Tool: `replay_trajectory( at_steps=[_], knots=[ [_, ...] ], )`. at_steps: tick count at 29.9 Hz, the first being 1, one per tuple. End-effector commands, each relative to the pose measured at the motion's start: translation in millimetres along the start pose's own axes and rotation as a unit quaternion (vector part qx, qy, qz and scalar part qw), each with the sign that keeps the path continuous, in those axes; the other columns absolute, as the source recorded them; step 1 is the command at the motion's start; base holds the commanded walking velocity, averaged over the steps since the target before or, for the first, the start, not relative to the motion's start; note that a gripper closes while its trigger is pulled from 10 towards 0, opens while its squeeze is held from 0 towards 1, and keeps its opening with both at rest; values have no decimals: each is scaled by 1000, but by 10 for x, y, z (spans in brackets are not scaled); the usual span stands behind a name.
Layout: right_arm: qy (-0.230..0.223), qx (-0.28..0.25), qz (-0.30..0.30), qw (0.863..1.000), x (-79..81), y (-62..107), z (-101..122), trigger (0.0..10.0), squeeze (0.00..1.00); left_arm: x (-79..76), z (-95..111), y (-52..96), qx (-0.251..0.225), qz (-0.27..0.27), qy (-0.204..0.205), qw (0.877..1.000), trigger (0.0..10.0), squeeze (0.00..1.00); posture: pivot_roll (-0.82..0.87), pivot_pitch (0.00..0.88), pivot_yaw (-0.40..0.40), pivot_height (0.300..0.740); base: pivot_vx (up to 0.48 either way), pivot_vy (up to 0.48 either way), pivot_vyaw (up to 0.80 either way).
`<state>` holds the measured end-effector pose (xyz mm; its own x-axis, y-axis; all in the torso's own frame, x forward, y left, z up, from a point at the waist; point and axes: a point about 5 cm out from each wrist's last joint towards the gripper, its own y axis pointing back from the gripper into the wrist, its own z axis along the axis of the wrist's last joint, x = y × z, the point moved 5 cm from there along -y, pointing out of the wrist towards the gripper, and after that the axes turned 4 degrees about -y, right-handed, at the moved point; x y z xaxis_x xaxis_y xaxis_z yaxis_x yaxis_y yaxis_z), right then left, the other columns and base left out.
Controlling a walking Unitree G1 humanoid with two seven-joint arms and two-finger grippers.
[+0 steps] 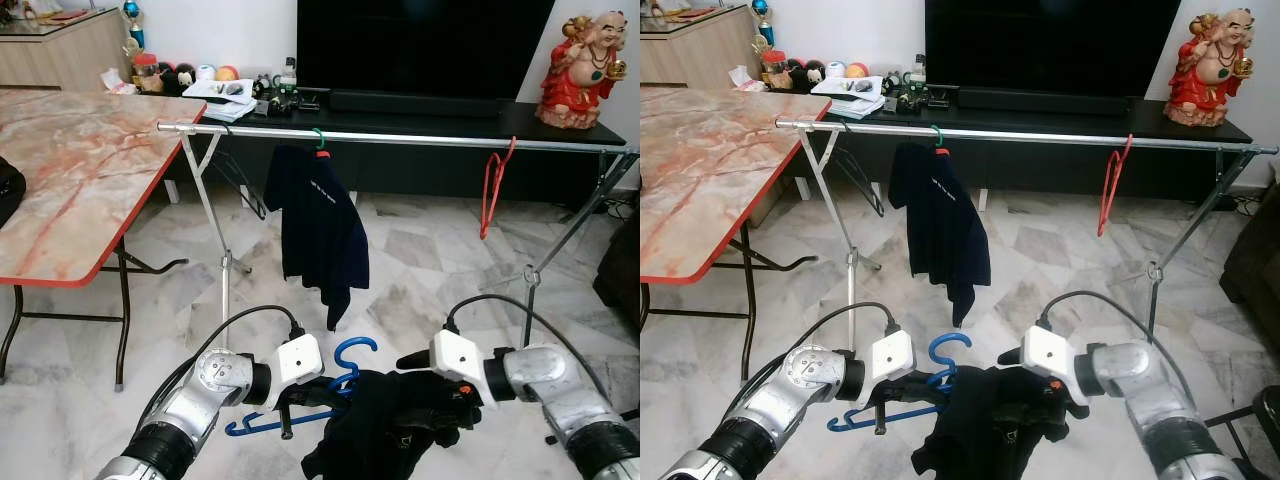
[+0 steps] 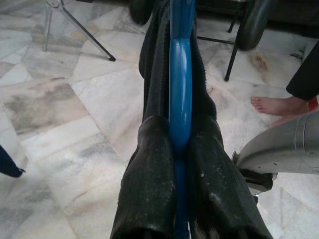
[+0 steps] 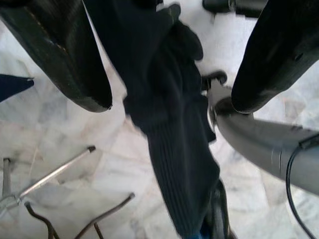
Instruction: Hang hanger
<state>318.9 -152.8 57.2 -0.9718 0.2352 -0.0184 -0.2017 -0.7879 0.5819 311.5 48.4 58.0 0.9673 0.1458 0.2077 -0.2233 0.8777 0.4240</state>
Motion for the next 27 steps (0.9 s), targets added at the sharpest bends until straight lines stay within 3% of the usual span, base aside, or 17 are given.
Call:
replay_trajectory(
  at_steps=[1, 18, 19, 20, 21, 27],
  knots=[
    [9, -15, -8, 1000, -64, 29, 99, 10000, 0, 59, 182, -10, -15, -5, -38, 999, 10000, 0, -11, 35, -31, 740, 0, 0, 0],
    [-1, -8, 1, 1000, -45, -33, 32, 10000, 0, 71, 303, -12, -21, -13, -64, 998, 10000, 0, -4, 35, -41, 740, 0, 0, 0],
    [-4, -11, 1, 1000, -46, -36, 36, 3882, 0, 67, 313, -12, -21, -16, -67, 997, 10000, 0, -4, 35, -41, 740, 0, 0, 0],
    [-7, -14, 3, 1000, -45, -40, 38, 824, 0, 61, 320, -12, -20, -19, -70, 997, 10000, 0, -4, 35, -41, 740, 0, 0, 0],
    [-9, -15, 3, 1000, -45, -45, 39, 0, 0, 59, 321, -12, -18, -20, -74, 997, 10000, 0, -4, 35, -41, 740, 0, 0, 0],
    [-20, -18, 0, 1000, -30, -74, 4, 353, 0, 50, 338, -20, -14, -26, -86, 996, 10000, 0, 0, 34, -43, 740, 0, 0, 0]
  ],
)
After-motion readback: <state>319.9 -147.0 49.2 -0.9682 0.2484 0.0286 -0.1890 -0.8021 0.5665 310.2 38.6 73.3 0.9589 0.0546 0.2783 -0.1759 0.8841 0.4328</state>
